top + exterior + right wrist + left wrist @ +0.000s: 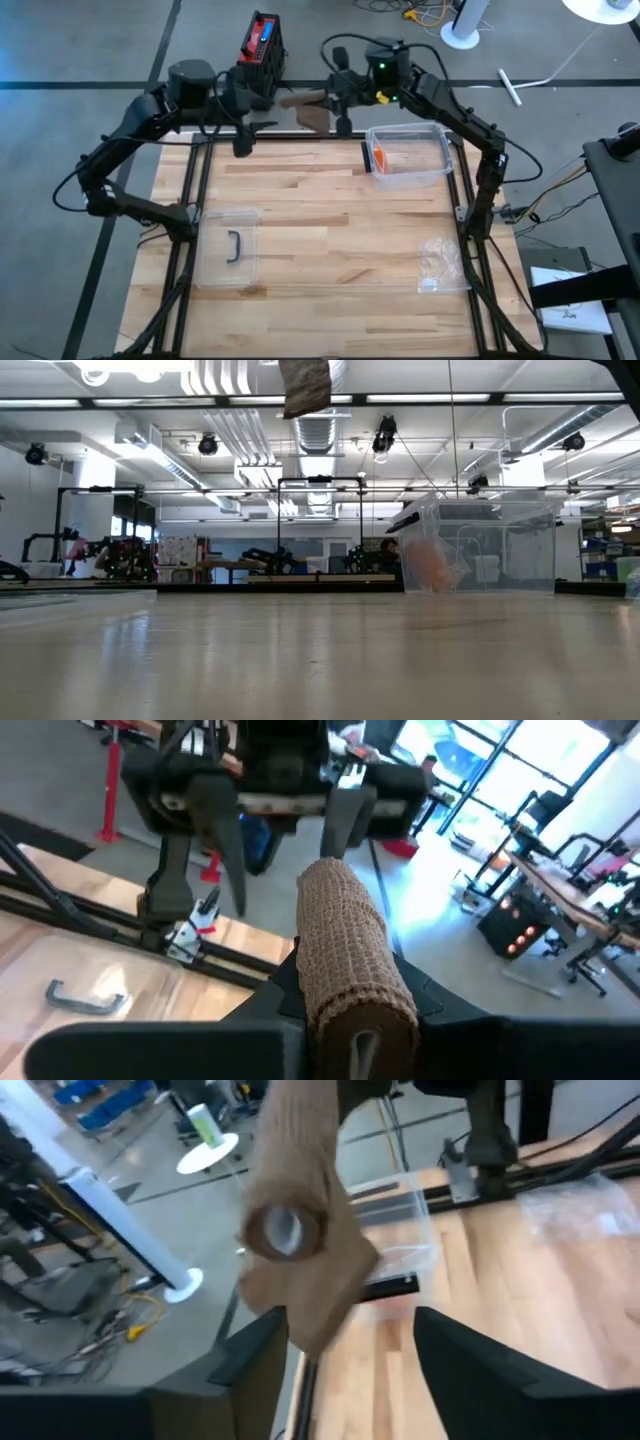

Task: Roll bandage
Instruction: Roll the brown bandage

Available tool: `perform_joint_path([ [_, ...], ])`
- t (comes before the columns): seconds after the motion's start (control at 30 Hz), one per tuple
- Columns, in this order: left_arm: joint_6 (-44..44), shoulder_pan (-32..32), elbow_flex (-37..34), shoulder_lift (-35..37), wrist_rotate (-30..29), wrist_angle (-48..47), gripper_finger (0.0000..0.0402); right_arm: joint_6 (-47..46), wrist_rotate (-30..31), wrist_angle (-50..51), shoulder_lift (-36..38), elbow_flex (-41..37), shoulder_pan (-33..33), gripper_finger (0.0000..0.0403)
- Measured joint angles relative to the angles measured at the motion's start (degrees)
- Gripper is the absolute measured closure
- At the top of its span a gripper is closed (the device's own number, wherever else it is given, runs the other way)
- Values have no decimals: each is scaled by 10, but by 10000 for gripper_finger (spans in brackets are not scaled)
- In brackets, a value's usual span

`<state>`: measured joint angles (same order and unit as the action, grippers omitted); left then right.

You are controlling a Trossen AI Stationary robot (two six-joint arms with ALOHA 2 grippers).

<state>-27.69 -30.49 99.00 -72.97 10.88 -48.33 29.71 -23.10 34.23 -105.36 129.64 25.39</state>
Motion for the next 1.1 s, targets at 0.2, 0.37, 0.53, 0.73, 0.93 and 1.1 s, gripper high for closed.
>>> perform_joint_path([
  [0.2,13,-40,-53,7,18,88,159,16,-49,-36,0,-2,6,353],
  [0.37,-12,-62,-66,0,42,130,141,46,-57,-65,1,-2,0,353],
  [0.53,-43,-64,-57,-1,132,140,132,98,-59,-79,7,-2,-13,353],
  [0.73,-47,-63,-53,-1,172,176,138,152,-59,-97,9,-2,-33,353],
  [0.93,-48,-64,-53,-1,166,187,154,150,-54,-96,10,-2,-54,353],
  [1.1,-48,-58,-53,-11,231,198,165,153,-50,-119,6,-1,-54,353],
])
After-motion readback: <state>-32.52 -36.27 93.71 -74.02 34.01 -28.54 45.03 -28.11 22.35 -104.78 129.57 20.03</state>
